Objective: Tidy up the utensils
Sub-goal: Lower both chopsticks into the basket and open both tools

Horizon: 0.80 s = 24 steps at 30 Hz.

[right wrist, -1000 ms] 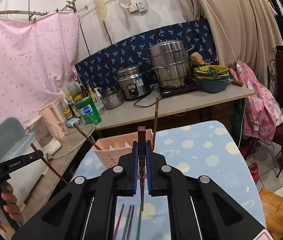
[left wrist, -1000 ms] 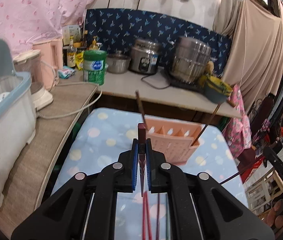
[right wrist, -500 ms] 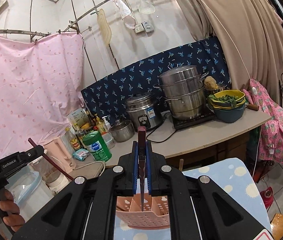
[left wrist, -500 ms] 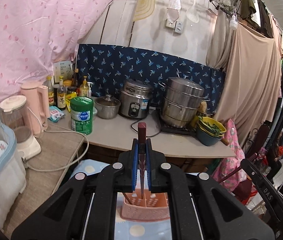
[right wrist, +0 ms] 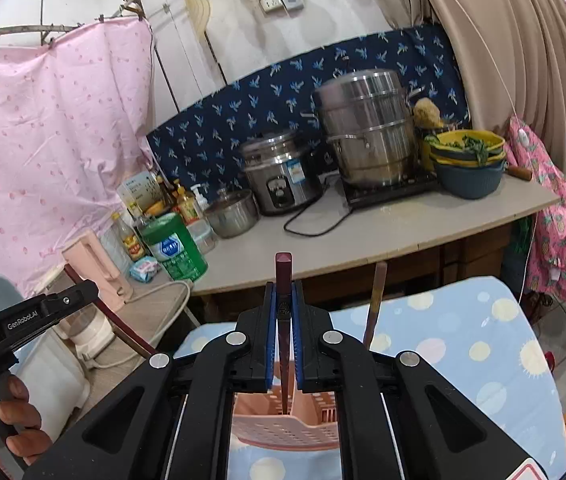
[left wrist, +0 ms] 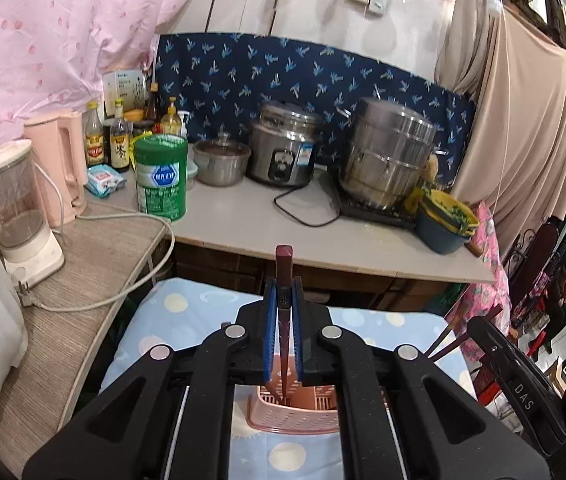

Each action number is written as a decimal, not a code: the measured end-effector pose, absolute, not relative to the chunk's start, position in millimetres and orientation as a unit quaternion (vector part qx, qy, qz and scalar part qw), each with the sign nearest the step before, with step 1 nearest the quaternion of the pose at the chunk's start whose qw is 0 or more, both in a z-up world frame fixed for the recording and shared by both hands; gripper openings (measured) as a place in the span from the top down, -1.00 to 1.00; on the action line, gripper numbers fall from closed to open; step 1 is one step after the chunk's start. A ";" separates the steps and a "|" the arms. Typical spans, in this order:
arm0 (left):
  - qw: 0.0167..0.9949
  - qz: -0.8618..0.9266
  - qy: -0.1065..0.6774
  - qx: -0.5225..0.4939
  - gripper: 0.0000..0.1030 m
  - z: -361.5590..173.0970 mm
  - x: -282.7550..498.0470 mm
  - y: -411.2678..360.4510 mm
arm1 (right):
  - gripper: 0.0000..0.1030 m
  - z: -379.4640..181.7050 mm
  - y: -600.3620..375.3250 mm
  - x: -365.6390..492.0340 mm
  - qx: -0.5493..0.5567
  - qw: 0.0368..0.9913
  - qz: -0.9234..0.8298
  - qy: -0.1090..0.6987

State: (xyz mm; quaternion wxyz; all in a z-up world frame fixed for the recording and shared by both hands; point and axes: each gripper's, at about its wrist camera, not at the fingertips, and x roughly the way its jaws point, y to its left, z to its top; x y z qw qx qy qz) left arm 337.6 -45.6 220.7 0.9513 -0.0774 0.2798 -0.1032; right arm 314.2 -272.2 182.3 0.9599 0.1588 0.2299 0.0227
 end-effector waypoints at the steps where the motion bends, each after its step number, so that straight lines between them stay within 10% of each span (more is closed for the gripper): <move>1: 0.950 -0.103 0.283 -0.077 0.87 216.5 339.2 -45.8 | 0.87 178.1 -271.1 315.8 0.157 0.959 0.022 0.234; 24: 0.956 -0.091 0.273 -0.049 0.47 209.3 300.0 -51.2 | 0.37 181.7 -273.3 252.0 0.135 0.968 0.004 0.211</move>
